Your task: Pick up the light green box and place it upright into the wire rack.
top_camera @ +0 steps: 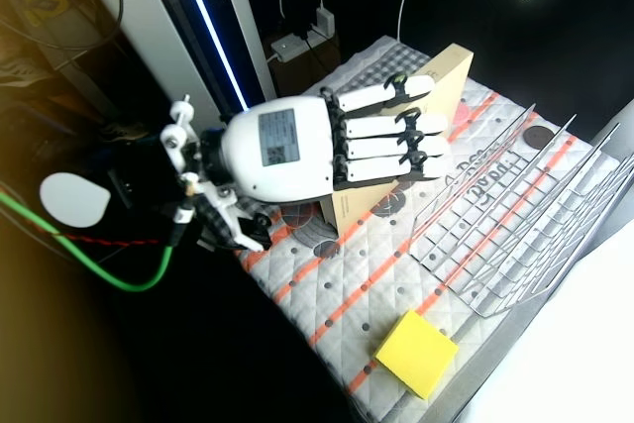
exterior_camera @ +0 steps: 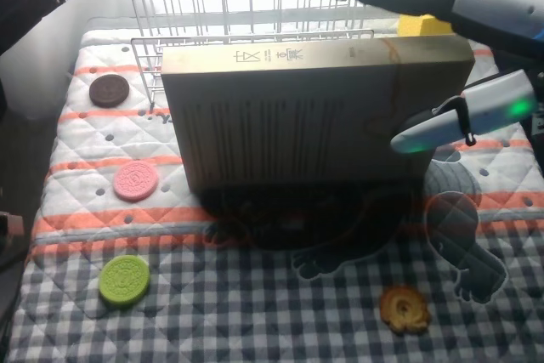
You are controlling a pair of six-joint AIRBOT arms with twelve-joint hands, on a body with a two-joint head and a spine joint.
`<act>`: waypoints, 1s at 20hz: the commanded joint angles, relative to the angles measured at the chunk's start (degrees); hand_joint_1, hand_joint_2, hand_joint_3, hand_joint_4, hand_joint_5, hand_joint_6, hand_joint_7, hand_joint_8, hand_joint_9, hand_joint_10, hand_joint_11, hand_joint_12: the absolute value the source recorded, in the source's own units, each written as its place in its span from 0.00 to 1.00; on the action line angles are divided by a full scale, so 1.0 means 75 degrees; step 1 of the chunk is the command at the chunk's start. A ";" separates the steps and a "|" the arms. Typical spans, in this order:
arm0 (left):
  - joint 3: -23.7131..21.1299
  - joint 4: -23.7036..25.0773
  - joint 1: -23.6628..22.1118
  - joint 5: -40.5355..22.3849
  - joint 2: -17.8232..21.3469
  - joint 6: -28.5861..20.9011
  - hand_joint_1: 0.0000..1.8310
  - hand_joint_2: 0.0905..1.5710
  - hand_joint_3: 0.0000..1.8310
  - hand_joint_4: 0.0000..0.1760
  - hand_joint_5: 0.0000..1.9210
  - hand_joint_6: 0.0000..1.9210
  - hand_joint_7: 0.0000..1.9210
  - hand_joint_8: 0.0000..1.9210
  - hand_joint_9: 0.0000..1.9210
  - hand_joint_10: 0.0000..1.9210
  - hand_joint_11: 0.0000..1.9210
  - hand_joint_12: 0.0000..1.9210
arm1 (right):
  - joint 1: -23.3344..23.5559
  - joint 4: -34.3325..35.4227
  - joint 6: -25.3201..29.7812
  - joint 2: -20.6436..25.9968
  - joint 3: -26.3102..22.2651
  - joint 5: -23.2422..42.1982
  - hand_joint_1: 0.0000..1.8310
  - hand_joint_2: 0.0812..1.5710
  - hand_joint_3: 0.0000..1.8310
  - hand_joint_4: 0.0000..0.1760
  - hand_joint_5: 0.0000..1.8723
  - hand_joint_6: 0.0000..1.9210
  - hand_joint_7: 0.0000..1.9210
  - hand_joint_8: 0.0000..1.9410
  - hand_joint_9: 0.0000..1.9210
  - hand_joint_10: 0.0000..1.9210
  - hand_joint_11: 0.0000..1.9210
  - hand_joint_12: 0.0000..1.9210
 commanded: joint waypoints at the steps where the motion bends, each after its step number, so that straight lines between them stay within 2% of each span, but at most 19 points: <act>1: 0.0048 -0.0079 -0.0132 -0.0936 -0.0036 -0.0051 0.22 0.75 0.00 0.62 0.27 0.00 0.22 0.00 0.22 0.00 0.05 0.31 | 0.0112 0.0359 0.0045 0.0008 0.0056 0.0667 0.34 0.54 0.00 0.97 0.00 0.00 0.04 0.00 0.07 0.00 0.00 0.29; 2: 0.0044 -0.0079 -0.0132 -0.0940 -0.0033 -0.0051 0.22 0.75 0.00 0.53 0.28 0.00 0.23 0.00 0.23 0.01 0.05 0.31 | 0.0112 0.0358 0.0046 -0.0022 0.0069 0.0630 0.33 0.55 0.00 0.99 0.00 0.00 0.05 0.00 0.07 0.00 0.00 0.31; 3: 0.0042 -0.0079 -0.0132 -0.0942 -0.0030 -0.0051 0.21 0.75 0.00 0.52 0.28 0.00 0.23 0.00 0.23 0.00 0.05 0.32 | 0.0111 0.0357 0.0046 -0.0079 0.0098 0.0574 0.33 0.56 0.00 0.95 0.00 0.00 0.05 0.00 0.08 0.00 0.00 0.33; 5: 0.0041 -0.0079 -0.0132 -0.0942 -0.0031 -0.0051 0.22 0.75 0.00 0.55 0.27 0.00 0.22 0.00 0.22 0.00 0.04 0.32 | 0.0094 0.0358 0.0099 -0.0199 0.0157 0.0507 0.36 0.59 0.00 0.74 0.01 0.00 0.09 0.00 0.12 0.01 0.01 0.38; 6: 0.0041 -0.0080 -0.0132 -0.0948 -0.0030 -0.0051 0.22 0.75 0.00 0.50 0.28 0.00 0.22 0.00 0.21 0.00 0.04 0.32 | 0.0052 0.0357 0.0259 -0.0287 0.0217 0.0507 0.36 0.59 0.00 0.57 0.02 0.00 0.12 0.01 0.15 0.01 0.04 0.40; 7: 0.0043 -0.0080 -0.0134 -0.0957 -0.0030 -0.0051 0.22 0.75 0.00 0.47 0.28 0.00 0.22 0.00 0.22 0.00 0.04 0.32 | 0.0040 0.0357 0.0349 -0.0329 0.0239 0.0511 0.34 0.60 0.00 0.51 0.05 0.00 0.15 0.01 0.18 0.01 0.07 0.42; 8: 0.0046 -0.0080 -0.0136 -0.0972 -0.0029 -0.0051 0.22 0.75 0.00 0.46 0.28 0.00 0.22 0.00 0.22 0.00 0.04 0.32 | 0.0040 0.0357 0.0370 -0.0345 0.0240 0.0517 0.35 0.60 0.00 0.42 0.09 0.00 0.18 0.01 0.20 0.01 0.08 0.42; 9: 0.0047 -0.0081 -0.0136 -0.0984 -0.0027 -0.0051 0.21 0.75 0.00 0.47 0.28 0.00 0.22 0.00 0.22 0.00 0.04 0.32 | 0.0040 0.0358 0.0370 -0.0357 0.0234 0.0530 0.35 0.62 0.00 0.27 0.12 0.00 0.20 0.00 0.23 0.01 0.14 0.38; 11: 0.0042 -0.0081 -0.0136 -0.0985 -0.0027 -0.0051 0.20 0.75 0.00 0.45 0.28 0.00 0.22 0.00 0.22 0.00 0.05 0.32 | 0.0040 0.0360 0.0370 -0.0357 0.0202 0.0569 0.37 0.65 0.00 0.25 0.15 0.00 0.23 0.00 0.27 0.00 0.22 0.30; 12: 0.0037 -0.0082 -0.0136 -0.0985 -0.0027 -0.0051 0.20 0.75 0.00 0.47 0.28 0.00 0.23 0.00 0.22 0.00 0.05 0.32 | 0.0040 0.0363 0.0370 -0.0357 0.0192 0.0574 0.41 0.67 0.00 0.17 0.17 0.00 0.25 0.00 0.30 0.00 0.23 0.31; 13: 0.0035 -0.0082 -0.0136 -0.0985 -0.0026 -0.0051 0.20 0.75 0.00 0.46 0.29 0.00 0.23 0.00 0.23 0.00 0.05 0.32 | 0.0040 0.0364 0.0370 -0.0357 0.0192 0.0573 0.42 0.67 0.00 0.17 0.19 0.00 0.27 0.00 0.32 0.00 0.23 0.38; 15: 0.0029 -0.0082 -0.0136 -0.0994 -0.0025 -0.0051 0.21 0.75 0.00 0.43 0.29 0.00 0.23 0.00 0.22 0.00 0.05 0.32 | -0.0014 0.0439 0.0370 -0.0357 0.0213 0.0567 0.43 0.70 0.00 0.13 0.20 0.00 0.29 0.00 0.35 0.01 0.23 0.51; 16: 0.0027 -0.0082 -0.0136 -0.1003 -0.0024 -0.0051 0.23 0.74 0.00 0.36 0.30 0.00 0.22 0.00 0.22 0.00 0.04 0.31 | -0.0073 0.0523 0.0370 -0.0357 0.0227 0.0569 0.48 0.71 0.00 0.00 0.21 0.00 0.31 0.00 0.36 0.01 0.25 0.53; 17: 0.0027 -0.0082 -0.0136 -0.1007 -0.0024 -0.0051 0.23 0.74 0.00 0.32 0.30 0.01 0.23 0.00 0.22 0.00 0.04 0.31 | -0.0115 0.0574 0.0370 -0.0357 0.0240 0.0569 0.49 0.72 0.00 0.00 0.22 0.00 0.31 0.00 0.35 0.00 0.24 0.56; 18: 0.0025 -0.0082 -0.0136 -0.1010 -0.0024 -0.0051 0.20 0.75 0.00 0.35 0.30 0.00 0.23 0.00 0.22 0.00 0.04 0.31 | -0.0154 0.0620 0.0370 -0.0360 0.0252 0.0569 0.47 0.70 0.00 0.00 0.23 0.00 0.32 0.00 0.36 0.00 0.23 0.59; 19: 0.0024 -0.0082 -0.0136 -0.1012 -0.0024 -0.0051 0.20 0.75 0.00 0.33 0.30 0.00 0.23 0.00 0.22 0.00 0.04 0.31 | -0.0199 0.0674 0.0370 -0.0367 0.0262 0.0569 0.47 0.69 0.00 0.00 0.24 0.00 0.32 0.00 0.36 0.00 0.23 0.60; 20: 0.0022 -0.0082 -0.0136 -0.1012 -0.0024 -0.0051 0.21 0.75 0.00 0.25 0.31 0.00 0.23 0.00 0.22 0.00 0.05 0.31 | -0.0229 0.0708 0.0370 -0.0377 0.0271 0.0569 0.47 0.69 0.00 0.04 0.25 0.00 0.33 0.00 0.37 0.01 0.26 0.59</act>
